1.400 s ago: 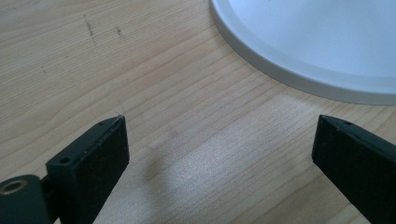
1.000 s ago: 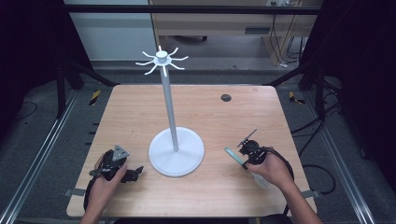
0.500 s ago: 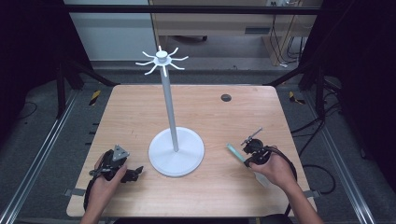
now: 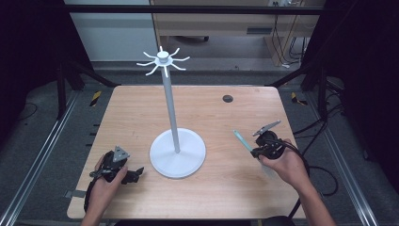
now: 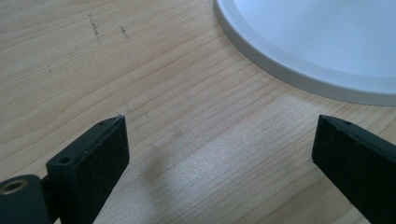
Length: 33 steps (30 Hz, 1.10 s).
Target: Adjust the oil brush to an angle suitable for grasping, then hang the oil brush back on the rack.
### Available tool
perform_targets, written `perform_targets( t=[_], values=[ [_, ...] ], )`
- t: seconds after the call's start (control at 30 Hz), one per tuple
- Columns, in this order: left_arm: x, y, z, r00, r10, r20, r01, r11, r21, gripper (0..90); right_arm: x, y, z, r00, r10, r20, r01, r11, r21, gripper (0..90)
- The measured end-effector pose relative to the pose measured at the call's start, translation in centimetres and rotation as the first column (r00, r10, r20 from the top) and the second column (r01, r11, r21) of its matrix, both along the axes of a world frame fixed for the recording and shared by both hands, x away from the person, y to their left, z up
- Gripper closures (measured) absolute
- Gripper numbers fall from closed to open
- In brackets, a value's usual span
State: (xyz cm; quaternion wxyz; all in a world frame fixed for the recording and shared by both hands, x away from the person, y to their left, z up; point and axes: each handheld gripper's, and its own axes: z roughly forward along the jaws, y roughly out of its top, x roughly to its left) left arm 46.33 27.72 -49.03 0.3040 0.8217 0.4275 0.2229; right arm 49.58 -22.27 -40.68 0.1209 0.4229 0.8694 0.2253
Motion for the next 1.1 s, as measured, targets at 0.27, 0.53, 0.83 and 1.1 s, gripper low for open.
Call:
perform_targets(
  t=[0.27,0.53,0.83,1.1],
  values=[
    [0.0,0.1,0.0,1.0,0.002,0.0,-0.002,1.0,-0.004,3.6,-0.3,-0.3,2.0,0.9966,-0.009,0.082,0.004,0.998,0.065,82.6],
    [0.0,0.1,0.0,1.0,0.003,0.0,-0.003,1.0,-0.002,3.6,-0.4,0.3,4.0,0.9868,-0.004,0.162,-0.017,0.991,0.129,82.6],
    [0.0,0.2,0.0,1.0,0.008,0.003,-0.008,0.9999,-0.007,3.6,-0.3,1.1,4.9,0.9785,0.007,0.206,-0.044,0.983,0.177,82.6],
    [-0.1,0.1,0.0,1.0,0.007,0.004,-0.007,0.9999,-0.009,3.6,-0.6,2.0,6.1,0.9678,0.004,0.252,-0.067,0.968,0.243,82.6]
  ],
)
